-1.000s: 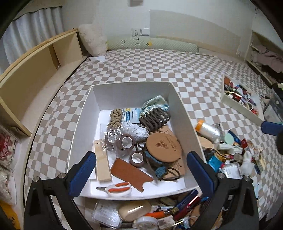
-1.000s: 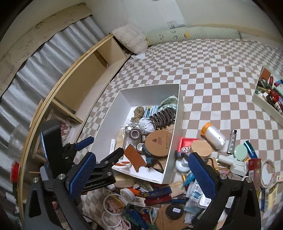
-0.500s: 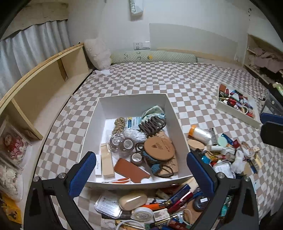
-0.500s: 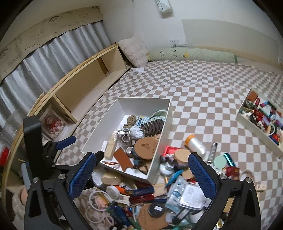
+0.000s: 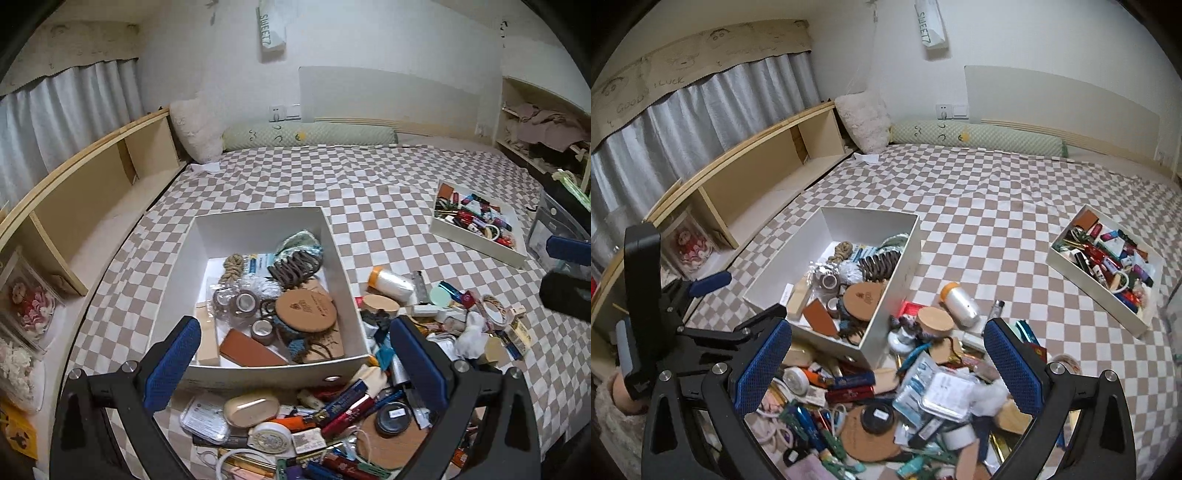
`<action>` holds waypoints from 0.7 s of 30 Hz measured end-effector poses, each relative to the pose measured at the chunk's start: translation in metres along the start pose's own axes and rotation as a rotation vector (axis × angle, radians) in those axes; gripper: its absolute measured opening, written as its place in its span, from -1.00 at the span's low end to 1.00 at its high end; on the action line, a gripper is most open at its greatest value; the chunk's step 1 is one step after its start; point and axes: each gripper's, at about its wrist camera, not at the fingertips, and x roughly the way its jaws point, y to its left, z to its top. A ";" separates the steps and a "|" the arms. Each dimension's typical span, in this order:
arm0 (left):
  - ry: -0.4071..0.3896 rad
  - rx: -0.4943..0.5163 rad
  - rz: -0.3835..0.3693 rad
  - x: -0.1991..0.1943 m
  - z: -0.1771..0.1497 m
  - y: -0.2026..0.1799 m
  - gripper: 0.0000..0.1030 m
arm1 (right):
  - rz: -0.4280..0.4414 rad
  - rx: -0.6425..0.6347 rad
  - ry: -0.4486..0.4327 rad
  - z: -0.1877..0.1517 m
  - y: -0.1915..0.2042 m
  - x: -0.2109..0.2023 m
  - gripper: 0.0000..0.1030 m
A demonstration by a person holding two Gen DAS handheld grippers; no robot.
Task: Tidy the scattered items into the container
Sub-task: 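Lift both open tools away from the shoebox back over the pile, then lower the left tool to a white tape measure while the right tool lowers to an oval wooden lid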
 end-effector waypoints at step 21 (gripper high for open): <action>-0.015 -0.032 -0.044 -0.023 -0.027 -0.021 1.00 | -0.025 0.002 0.019 -0.032 -0.023 -0.014 1.00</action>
